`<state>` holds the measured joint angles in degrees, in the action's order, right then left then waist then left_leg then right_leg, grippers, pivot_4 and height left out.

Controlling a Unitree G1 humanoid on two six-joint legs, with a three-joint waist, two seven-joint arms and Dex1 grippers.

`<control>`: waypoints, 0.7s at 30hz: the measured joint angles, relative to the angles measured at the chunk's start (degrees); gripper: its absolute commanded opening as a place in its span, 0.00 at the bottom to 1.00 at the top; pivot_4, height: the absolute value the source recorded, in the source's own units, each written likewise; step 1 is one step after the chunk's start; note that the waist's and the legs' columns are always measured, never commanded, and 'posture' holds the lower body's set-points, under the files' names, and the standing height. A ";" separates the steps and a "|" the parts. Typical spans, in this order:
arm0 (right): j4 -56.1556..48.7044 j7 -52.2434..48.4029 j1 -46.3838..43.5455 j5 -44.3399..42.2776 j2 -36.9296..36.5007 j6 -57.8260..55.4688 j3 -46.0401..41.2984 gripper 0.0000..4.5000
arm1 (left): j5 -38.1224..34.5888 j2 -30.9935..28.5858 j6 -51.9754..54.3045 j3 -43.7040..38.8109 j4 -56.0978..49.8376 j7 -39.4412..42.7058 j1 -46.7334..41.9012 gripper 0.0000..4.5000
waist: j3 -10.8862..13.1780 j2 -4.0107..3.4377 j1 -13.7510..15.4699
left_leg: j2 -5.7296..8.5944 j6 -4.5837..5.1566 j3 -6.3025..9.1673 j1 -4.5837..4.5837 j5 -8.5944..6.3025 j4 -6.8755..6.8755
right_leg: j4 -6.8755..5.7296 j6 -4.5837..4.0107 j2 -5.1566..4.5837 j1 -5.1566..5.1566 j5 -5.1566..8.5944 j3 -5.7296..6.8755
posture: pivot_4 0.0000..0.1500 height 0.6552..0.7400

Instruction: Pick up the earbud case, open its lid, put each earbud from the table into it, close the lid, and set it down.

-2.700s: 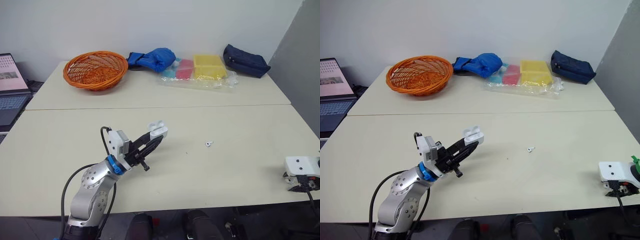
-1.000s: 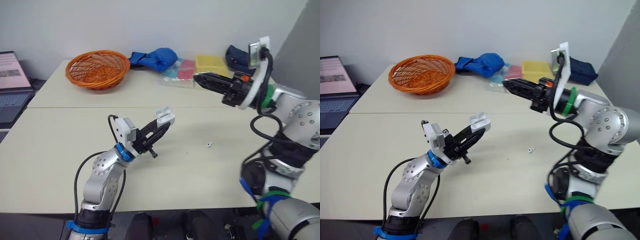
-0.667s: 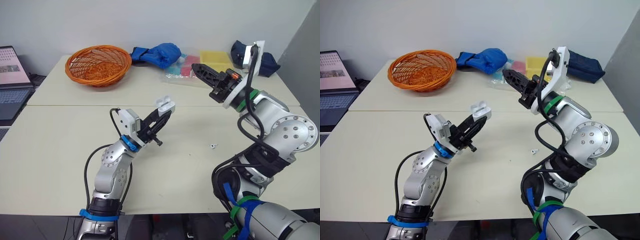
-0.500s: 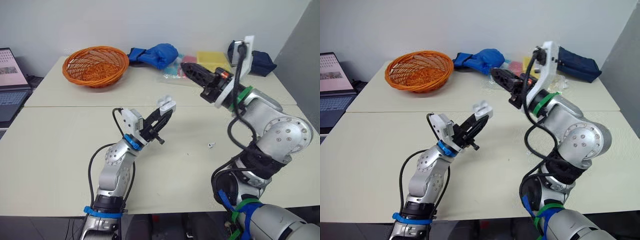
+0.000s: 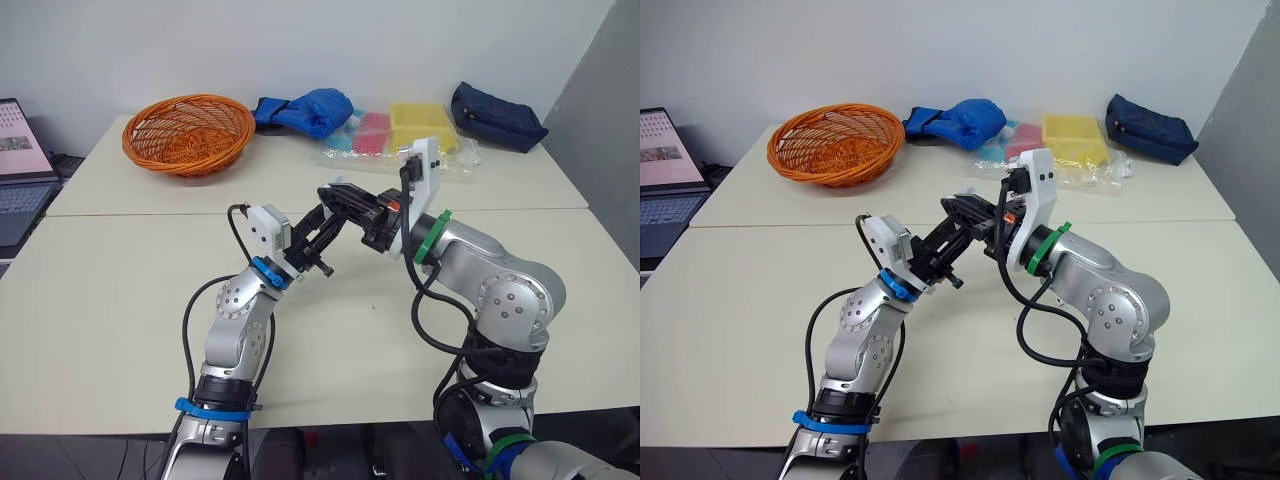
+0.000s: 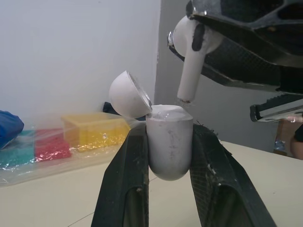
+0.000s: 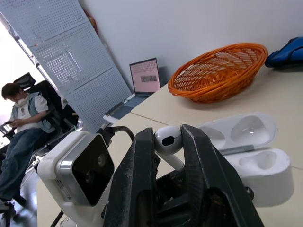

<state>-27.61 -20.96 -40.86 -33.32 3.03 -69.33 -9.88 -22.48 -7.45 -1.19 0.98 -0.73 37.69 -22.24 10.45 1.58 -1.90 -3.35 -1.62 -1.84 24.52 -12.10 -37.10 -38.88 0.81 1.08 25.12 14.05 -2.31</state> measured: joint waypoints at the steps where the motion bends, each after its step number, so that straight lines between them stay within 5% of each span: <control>1: 0.33 0.04 0.19 -0.01 -0.19 0.50 0.25 0.09 | 0.01 0.01 0.29 0.12 -0.40 -0.25 0.01 0.17 | 0.00 0.00 0.00 | 0.00 0.00 0.00 0.00 0.00 0.00 | 0.00 0.00 0.00 0.00 0.00 -0.01 | 1.00 1.00; 21: 3.21 7.13 -0.93 -9.97 -2.60 1.47 -2.14 0.09 | 0.03 -0.20 -0.05 1.07 -2.58 -0.57 1.25 0.17 | 0.00 0.00 0.03 | -0.07 0.00 -0.01 0.00 0.00 0.01 | 0.00 0.00 0.08 0.01 0.00 -0.03 | 1.00 1.00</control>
<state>-24.41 -13.84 -41.79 -43.29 0.43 -67.85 -12.02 -22.46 -7.65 -1.24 2.04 -3.32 37.12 -20.99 10.45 1.58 -1.87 -3.43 -1.62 -1.85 24.52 -12.10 -37.09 -38.87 0.81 1.15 25.13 14.05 -2.34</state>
